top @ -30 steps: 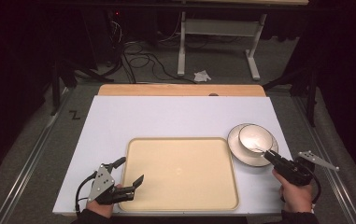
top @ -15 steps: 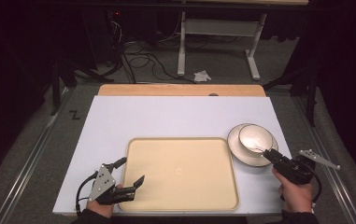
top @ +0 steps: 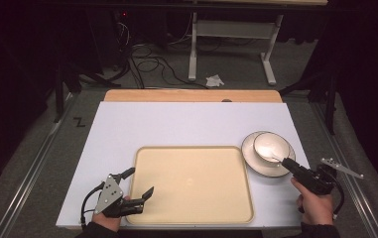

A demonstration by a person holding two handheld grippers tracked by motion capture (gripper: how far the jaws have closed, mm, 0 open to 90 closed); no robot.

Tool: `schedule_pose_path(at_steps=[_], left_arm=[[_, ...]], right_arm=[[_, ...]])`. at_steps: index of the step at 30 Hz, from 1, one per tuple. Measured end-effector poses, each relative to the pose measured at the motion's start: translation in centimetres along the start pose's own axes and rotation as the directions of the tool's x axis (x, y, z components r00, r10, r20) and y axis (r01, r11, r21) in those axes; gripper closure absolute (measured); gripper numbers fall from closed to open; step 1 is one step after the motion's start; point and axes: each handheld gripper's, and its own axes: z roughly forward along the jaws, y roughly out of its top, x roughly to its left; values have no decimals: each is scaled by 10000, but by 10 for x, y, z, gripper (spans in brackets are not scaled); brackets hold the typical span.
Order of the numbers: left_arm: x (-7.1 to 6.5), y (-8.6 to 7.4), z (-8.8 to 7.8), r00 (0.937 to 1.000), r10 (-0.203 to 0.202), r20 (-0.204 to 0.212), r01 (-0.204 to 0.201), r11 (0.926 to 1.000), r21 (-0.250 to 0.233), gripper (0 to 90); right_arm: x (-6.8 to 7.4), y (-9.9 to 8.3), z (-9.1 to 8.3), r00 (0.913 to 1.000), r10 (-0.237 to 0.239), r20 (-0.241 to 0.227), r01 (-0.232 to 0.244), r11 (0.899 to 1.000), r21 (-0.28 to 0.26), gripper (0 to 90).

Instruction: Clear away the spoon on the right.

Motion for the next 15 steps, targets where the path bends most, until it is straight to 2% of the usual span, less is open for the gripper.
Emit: schedule_pose_path(at_steps=[9, 15], left_arm=[[0, 0, 0, 10000, 9, 24, -9, 10000, -6, 158], [0, 0, -1, 10000, -5, 21, 5, 10000, -15, 158]], right_arm=[[-2, 0, 0, 9996, 236, -119, -236, 9997, 41, 770], [0, 0, 1, 9999, 62, -119, -60, 9999, 124, 778]])
